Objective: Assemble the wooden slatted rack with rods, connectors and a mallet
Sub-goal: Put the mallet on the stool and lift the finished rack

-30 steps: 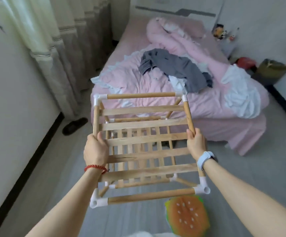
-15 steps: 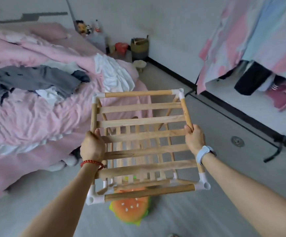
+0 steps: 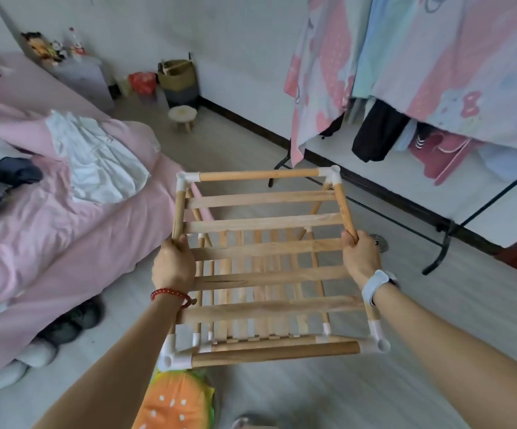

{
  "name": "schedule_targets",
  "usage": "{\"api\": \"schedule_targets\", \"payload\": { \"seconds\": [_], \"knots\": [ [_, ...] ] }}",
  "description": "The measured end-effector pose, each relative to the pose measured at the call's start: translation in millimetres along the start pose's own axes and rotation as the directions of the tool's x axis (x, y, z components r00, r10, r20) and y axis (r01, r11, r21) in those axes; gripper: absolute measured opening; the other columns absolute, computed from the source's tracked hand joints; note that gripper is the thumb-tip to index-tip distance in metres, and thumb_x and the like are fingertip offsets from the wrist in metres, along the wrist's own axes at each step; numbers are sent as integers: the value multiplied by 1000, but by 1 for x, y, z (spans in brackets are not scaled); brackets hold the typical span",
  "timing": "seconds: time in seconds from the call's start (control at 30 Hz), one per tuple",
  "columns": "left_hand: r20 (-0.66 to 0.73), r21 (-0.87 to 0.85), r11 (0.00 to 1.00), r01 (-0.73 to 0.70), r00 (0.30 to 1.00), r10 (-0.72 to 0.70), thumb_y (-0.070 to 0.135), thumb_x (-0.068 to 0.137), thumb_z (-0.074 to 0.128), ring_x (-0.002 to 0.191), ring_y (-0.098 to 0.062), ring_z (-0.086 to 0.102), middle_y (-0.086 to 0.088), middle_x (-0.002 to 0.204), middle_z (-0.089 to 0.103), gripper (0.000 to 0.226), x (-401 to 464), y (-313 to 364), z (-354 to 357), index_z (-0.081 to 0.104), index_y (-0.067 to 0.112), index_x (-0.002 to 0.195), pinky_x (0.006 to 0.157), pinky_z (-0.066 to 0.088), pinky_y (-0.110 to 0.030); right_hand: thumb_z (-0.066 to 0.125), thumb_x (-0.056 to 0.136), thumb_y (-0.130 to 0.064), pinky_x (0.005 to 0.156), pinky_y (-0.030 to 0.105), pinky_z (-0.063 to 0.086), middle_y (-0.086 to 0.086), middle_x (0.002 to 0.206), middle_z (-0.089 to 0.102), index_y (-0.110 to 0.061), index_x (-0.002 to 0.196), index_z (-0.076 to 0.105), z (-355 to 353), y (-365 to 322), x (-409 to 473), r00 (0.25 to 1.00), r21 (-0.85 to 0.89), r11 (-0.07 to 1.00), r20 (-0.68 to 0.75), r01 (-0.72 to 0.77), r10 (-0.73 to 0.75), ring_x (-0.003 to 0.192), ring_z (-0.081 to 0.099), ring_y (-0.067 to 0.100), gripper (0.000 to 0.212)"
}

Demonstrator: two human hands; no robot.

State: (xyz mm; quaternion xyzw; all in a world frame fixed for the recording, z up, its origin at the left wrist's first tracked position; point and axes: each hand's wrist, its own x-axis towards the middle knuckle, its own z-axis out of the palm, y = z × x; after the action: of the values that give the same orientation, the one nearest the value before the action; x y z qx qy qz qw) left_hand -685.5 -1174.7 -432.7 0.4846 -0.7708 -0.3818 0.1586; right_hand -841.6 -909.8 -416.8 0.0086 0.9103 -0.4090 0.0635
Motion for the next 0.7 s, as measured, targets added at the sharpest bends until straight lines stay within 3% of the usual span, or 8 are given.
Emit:
{"api": "schedule_targets", "payload": {
  "seconds": [0.13, 0.33, 0.57, 0.7],
  "knots": [
    [-24, 23, 999, -34, 999, 35, 34, 101, 33, 84, -35, 54, -23, 101, 63, 41, 53, 34, 31, 55, -1, 101, 70, 38, -37, 39, 101, -32, 69, 33, 37, 6, 88, 52, -7, 103, 55, 8, -15, 56, 1000, 19, 1000, -6, -4, 4, 78, 47, 24, 29],
    [2, 20, 996, -82, 997, 82, 33, 101, 31, 92, -38, 60, -21, 99, 65, 39, 173, 83, 63, 56, 4, 107, 73, 44, -36, 38, 101, -30, 63, 31, 33, 1, 76, 48, -12, 96, 49, 50, -79, 167, 1000, 32, 999, 20, 0, -1, 62, 44, 15, 21],
    [-30, -8, 998, -64, 998, 64, 34, 101, 32, 101, -41, 56, -24, 109, 61, 42, 372, 170, 85, 54, -1, 111, 81, 40, -39, 40, 100, -28, 67, 34, 38, 7, 84, 54, -8, 96, 52, 133, -201, 345, 998, 71, 996, 11, 54, -54, 81, 53, 30, 24],
    [-48, 20, 998, -58, 997, 59, 37, 101, 30, 101, -41, 55, -22, 110, 60, 44, 466, 213, 98, 52, 1, 112, 85, 42, -43, 40, 100, -26, 77, 39, 45, 14, 97, 57, -7, 104, 54, 169, -253, 431, 998, 93, 994, -2, 60, -60, 88, 56, 34, 25]
  ]
}}
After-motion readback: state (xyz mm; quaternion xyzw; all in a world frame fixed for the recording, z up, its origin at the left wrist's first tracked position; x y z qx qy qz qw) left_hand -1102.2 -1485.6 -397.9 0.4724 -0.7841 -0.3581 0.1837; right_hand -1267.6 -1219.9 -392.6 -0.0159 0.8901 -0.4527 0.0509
